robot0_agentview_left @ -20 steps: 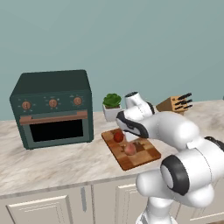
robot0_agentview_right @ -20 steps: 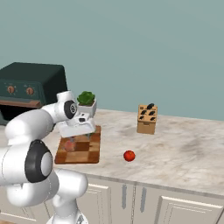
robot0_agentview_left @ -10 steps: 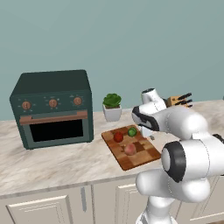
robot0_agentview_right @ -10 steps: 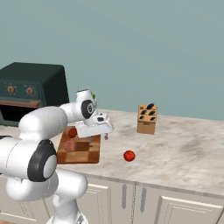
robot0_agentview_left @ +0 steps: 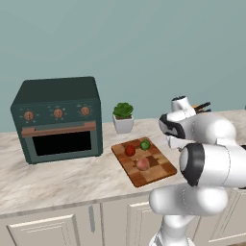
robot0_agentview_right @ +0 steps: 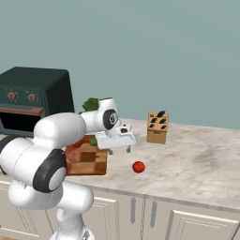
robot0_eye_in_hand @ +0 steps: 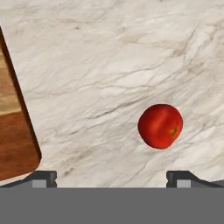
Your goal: Place the avocado, onion, tomato, and bell pepper on the cutting board.
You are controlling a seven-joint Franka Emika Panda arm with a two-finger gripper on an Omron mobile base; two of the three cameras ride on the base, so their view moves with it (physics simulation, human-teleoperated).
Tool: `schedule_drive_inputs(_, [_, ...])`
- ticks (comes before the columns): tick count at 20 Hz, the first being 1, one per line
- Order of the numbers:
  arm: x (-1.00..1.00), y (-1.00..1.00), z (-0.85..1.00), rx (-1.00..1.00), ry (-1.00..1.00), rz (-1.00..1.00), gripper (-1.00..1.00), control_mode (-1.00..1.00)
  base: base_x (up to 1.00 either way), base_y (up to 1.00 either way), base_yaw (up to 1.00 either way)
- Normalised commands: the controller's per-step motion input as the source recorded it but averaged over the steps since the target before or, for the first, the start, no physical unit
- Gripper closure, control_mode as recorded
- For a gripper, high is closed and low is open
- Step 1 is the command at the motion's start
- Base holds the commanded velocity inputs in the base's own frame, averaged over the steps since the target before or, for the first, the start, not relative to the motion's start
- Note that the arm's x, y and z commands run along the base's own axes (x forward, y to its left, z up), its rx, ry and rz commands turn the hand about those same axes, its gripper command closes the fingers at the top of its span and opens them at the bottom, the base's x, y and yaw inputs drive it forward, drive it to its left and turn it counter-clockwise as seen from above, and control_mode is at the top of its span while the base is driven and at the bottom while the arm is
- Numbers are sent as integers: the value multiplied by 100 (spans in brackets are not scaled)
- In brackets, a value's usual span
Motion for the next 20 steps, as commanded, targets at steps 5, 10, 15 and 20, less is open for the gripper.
schedule_drive_inputs(5, [-1, -40, 0, 6, -1, -10, -100, -100, 0, 0, 0])
schedule_drive_inputs(10, [0, -31, -1, 4, 0, -10, -100, -100, 0, 0, 0])
schedule_drive_inputs(15, [0, -22, -4, 4, 0, -9, -100, -100, 0, 0, 0])
schedule_drive_inputs(20, [0, -18, -10, 2, 0, -5, -100, -100, 0, 0, 0])
